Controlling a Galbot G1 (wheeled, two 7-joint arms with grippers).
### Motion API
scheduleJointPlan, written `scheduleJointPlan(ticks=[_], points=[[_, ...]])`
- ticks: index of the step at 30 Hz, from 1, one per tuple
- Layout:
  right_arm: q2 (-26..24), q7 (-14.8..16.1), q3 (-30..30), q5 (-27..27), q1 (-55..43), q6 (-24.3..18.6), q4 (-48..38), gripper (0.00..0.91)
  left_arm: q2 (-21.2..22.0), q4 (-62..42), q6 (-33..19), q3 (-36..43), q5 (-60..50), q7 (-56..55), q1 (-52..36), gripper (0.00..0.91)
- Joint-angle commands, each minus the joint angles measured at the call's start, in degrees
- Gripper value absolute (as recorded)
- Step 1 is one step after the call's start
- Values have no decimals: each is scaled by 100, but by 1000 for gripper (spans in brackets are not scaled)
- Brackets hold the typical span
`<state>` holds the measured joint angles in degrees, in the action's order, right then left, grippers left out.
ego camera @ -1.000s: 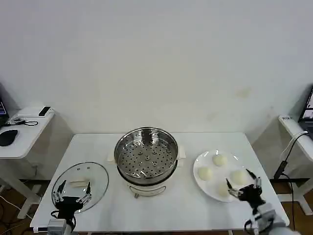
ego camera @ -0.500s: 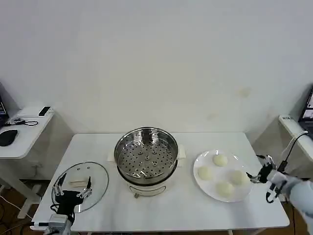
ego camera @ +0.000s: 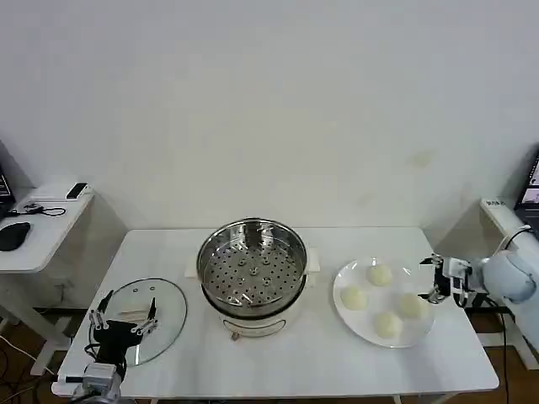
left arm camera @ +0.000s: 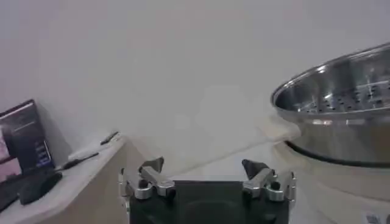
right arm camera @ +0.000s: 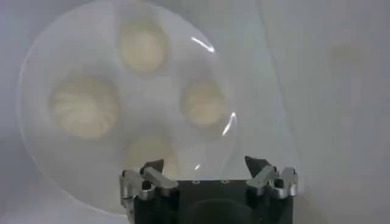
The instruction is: Take steamed baozi put them in steamer then cover it.
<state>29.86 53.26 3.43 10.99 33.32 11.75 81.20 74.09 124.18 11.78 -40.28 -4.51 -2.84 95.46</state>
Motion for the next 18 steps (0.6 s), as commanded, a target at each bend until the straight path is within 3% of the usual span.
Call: scheduleJointPlan(ticks=[1, 5, 12, 18], points=[[388, 760, 2686, -159, -2503, -326, -1343, 907, -25, -30, 17, -1, -64, 29, -120, 907], [775, 830, 3057, -166, -2805, -530, -1738, 907, -31, -66, 25, 9, -83, 42, -165, 907], [1433, 827, 3342, -251, -3088, -514, -2295, 907, -2, -69, -2, 2, -110, 50, -156, 907], [1735, 599, 3352, -112, -3079, -435, -2643, 907, 24, -79, -36, -36, -123, 30, -133, 907]])
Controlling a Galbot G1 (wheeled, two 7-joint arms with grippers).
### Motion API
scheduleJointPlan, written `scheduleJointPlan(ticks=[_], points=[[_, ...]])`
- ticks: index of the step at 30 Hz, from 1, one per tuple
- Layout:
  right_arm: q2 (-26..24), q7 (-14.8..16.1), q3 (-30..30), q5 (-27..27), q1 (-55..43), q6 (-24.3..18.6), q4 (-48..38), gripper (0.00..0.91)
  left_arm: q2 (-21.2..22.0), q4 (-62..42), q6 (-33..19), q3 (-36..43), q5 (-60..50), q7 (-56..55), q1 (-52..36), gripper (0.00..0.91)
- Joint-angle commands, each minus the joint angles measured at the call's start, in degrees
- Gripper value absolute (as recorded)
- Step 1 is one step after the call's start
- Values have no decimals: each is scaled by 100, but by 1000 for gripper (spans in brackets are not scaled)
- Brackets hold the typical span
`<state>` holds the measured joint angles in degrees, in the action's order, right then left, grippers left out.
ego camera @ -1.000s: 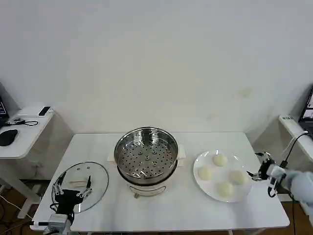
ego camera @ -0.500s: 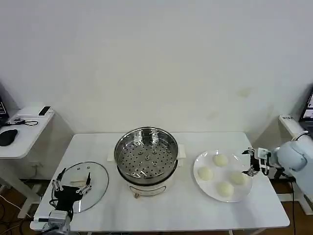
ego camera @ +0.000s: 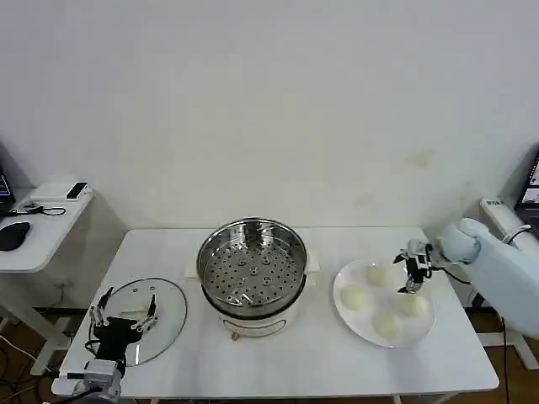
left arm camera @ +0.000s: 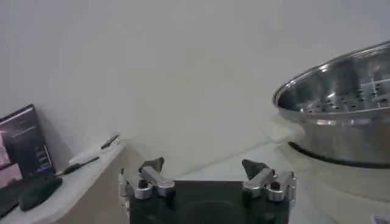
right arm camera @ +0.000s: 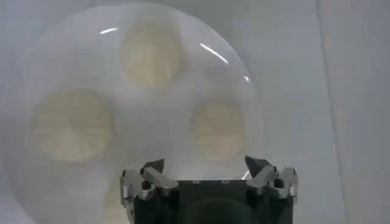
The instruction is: Take steamed baozi put them in steamer then cover it.
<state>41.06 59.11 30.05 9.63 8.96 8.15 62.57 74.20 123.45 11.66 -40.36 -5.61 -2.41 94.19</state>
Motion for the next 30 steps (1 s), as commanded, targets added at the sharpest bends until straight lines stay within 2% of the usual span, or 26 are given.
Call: scheduleJointPlan(ticks=[1, 10, 21, 26, 28, 30], points=[[643, 6, 679, 30, -627, -49, -816, 907, 15, -8, -28, -29, -13, -11, -2, 907], [836, -115, 671, 229, -501, 13, -1014, 907, 0, -29, -33, -26, -12, -5, -29, 907], [878, -166, 688, 253, -451, 223, -992, 725, -10, -46, -41, -28, -9, -3, -27, 907], [852, -167, 715, 252, -438, 303, -944, 695, 0, -23, -34, -19, -9, -4, -27, 907], [842, -151, 731, 246, -447, 292, -923, 645, 0, -14, -33, -17, -9, -5, -24, 907], [803, -125, 762, 235, -474, 309, -861, 635, 4, -10, -27, -18, -10, -7, -23, 907]])
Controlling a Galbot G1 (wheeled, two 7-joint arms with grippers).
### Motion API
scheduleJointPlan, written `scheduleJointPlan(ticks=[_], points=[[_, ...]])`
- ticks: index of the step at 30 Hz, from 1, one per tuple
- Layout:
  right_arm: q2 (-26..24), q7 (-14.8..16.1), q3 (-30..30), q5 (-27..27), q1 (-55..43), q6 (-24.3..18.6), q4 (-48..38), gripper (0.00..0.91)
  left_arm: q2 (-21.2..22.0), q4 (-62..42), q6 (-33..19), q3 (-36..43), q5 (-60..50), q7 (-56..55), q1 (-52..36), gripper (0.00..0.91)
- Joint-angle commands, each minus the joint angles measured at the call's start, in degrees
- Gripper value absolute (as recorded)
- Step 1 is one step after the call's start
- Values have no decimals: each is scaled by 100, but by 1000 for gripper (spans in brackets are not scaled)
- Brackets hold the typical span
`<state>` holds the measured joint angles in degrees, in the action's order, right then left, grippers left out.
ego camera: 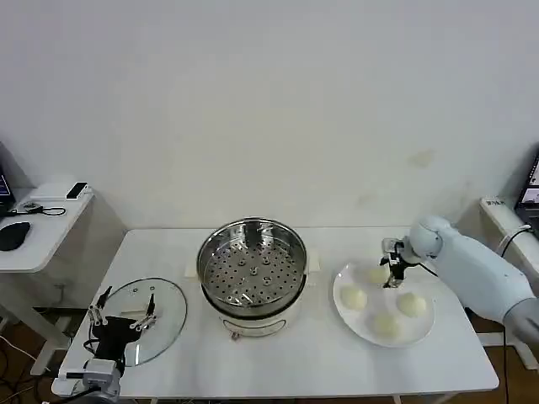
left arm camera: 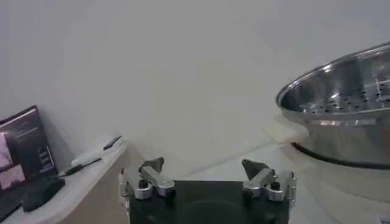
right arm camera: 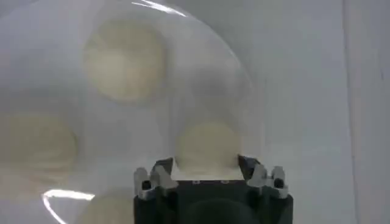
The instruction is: Take steamed baozi put them in steamer then cover it.
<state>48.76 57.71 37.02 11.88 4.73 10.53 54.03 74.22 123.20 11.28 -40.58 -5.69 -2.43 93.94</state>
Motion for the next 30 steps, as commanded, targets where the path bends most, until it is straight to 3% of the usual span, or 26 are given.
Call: scheduleJointPlan(ticks=[1, 10, 20, 24, 30], points=[[-6, 46, 104, -1, -84, 62, 26, 635, 2, 19, 10, 4, 0, -4, 3, 907], [-402, 165, 347, -196, -392, -94, 452, 635, 33, 15, 6, 10, 27, -3, 8, 907], [-1127, 217, 781, -959, -1490, -106, 1394, 635, -7, 103, 1, -9, 65, 0, 33, 907], [-1023, 210, 964, -1196, -1921, -117, 1341, 635, 27, 135, 13, -13, 83, 2, 11, 907], [-456, 180, 1527, -1747, -2811, -202, 1200, 635, -21, 158, 10, -43, 148, 1, 49, 907]])
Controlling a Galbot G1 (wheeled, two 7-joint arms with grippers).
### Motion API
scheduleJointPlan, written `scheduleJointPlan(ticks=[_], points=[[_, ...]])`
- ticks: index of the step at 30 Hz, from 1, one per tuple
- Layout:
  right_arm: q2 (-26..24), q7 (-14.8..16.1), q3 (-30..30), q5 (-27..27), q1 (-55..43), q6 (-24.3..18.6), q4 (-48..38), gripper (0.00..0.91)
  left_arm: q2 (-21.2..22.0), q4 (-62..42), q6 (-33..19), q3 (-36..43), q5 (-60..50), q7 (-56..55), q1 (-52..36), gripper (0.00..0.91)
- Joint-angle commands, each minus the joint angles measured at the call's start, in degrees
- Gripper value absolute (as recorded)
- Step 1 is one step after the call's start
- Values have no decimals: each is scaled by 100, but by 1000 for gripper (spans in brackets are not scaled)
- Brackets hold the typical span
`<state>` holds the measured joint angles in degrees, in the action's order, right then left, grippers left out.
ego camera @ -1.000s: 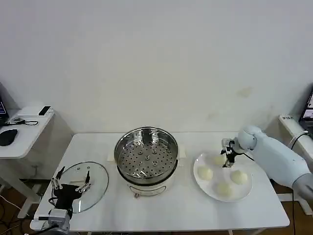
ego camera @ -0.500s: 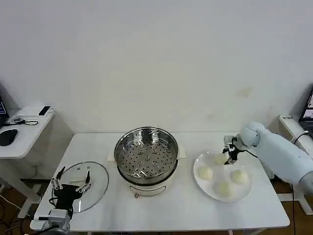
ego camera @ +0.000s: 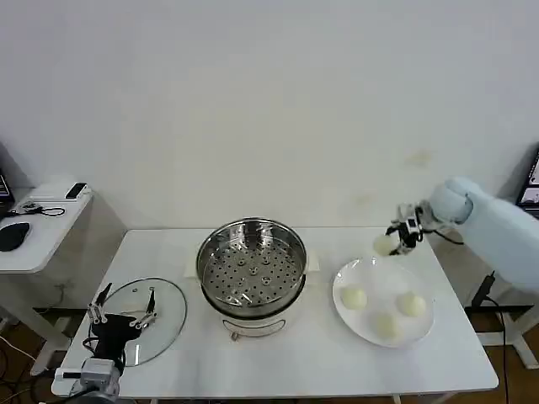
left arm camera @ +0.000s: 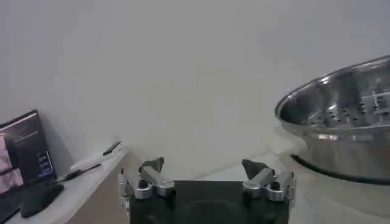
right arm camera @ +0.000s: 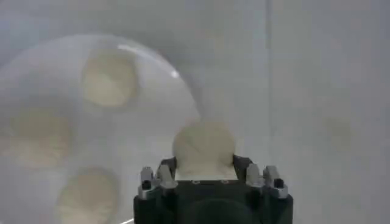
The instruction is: Take steamed baozi put them in steamer then cover it.
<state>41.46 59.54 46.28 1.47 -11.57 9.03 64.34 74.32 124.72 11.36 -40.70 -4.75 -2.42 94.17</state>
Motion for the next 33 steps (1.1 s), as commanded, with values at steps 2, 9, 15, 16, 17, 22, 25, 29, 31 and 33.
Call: scheduleJointPlan(ticks=[2, 9, 15, 16, 17, 22, 25, 29, 31, 33], points=[[570, -3, 841, -882, -1488, -57, 118, 635, -46, 4, 2, -42, 64, 0, 36, 907], [1380, -2, 1165, -1165, -1908, -101, -47, 635, -22, 30, 6, -69, 62, 1, 20, 907], [2140, -33, 1687, -1182, -2137, -401, 15, 635, -77, 5, -4, -260, 130, 27, 57, 907], [2254, -27, 1762, -1162, -2168, -476, 14, 645, -82, -4, -1, -293, 147, 24, 56, 907], [2344, -22, 1812, -1185, -2188, -503, 17, 635, -85, -10, 3, -312, 159, 23, 55, 907], [2876, -25, 2157, -1096, -2175, -872, 65, 635, -72, 15, 5, -324, 142, 20, 81, 907], [3093, -129, 2374, -954, -2142, -1098, 119, 635, -47, 30, 5, -350, 141, 19, 92, 907], [3313, -250, 2521, -815, -2059, -1358, 73, 635, -23, 43, -8, -391, 146, 16, 128, 907], [3442, -297, 2523, -616, -1963, -1547, -81, 635, -10, 40, -24, -414, 148, 13, 158, 907], [3543, -335, 2522, -383, -1875, -1788, -276, 635, 8, 32, -41, -435, 150, 8, 171, 907]])
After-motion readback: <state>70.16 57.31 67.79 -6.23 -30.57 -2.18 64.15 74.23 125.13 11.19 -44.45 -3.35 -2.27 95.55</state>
